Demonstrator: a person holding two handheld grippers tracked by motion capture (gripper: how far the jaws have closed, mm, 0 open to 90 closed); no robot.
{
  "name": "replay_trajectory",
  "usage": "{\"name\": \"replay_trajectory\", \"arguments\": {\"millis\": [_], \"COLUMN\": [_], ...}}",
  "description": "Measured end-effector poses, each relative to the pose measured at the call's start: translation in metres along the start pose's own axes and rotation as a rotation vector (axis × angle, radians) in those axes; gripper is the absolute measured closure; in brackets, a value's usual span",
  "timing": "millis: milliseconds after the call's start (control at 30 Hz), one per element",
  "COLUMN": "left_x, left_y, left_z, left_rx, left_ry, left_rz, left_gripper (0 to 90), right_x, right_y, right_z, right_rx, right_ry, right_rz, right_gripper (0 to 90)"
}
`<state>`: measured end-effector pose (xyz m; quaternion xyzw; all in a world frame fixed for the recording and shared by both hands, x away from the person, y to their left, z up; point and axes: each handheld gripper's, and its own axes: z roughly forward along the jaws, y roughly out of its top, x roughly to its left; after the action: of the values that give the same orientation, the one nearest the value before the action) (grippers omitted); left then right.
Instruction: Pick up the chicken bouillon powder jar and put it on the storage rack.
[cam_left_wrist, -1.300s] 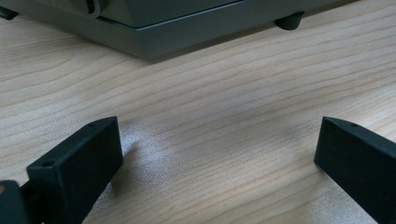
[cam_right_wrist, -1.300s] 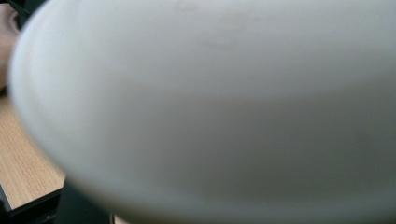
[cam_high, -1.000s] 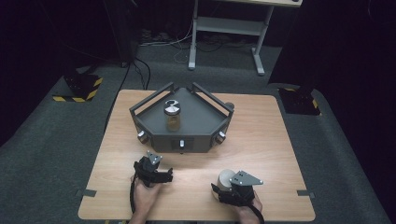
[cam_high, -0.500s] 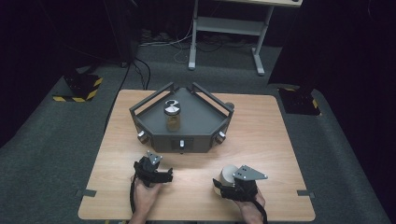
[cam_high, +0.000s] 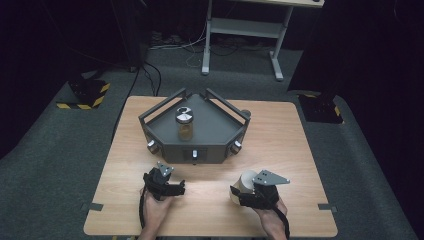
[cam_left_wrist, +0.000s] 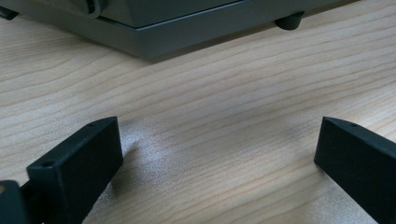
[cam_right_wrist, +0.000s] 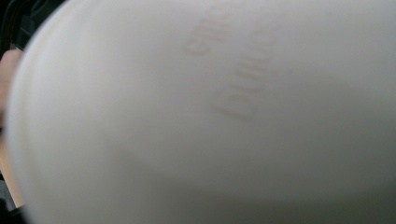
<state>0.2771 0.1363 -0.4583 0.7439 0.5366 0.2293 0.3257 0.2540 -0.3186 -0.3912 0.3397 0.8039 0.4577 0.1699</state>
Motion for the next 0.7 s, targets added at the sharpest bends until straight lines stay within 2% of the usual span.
{"name": "replay_trajectory", "arguments": {"millis": [267,700], "left_x": [0.000,0.000], "left_y": [0.000,0.000], "left_z": [0.000,0.000], "left_rx": [0.000,0.000], "left_ry": [0.000,0.001], "left_rz": [0.000,0.001], "left_gripper": [0.9,0.8], "right_x": [-0.007,-0.019], "right_y": [0.018,0.059], "right_z": [-0.002,0.000], "right_rx": [-0.001,0.006], "right_ry": [0.011,0.045], "right_rz": [-0.029,-0.060], "right_gripper": [32.3,32.4]}}
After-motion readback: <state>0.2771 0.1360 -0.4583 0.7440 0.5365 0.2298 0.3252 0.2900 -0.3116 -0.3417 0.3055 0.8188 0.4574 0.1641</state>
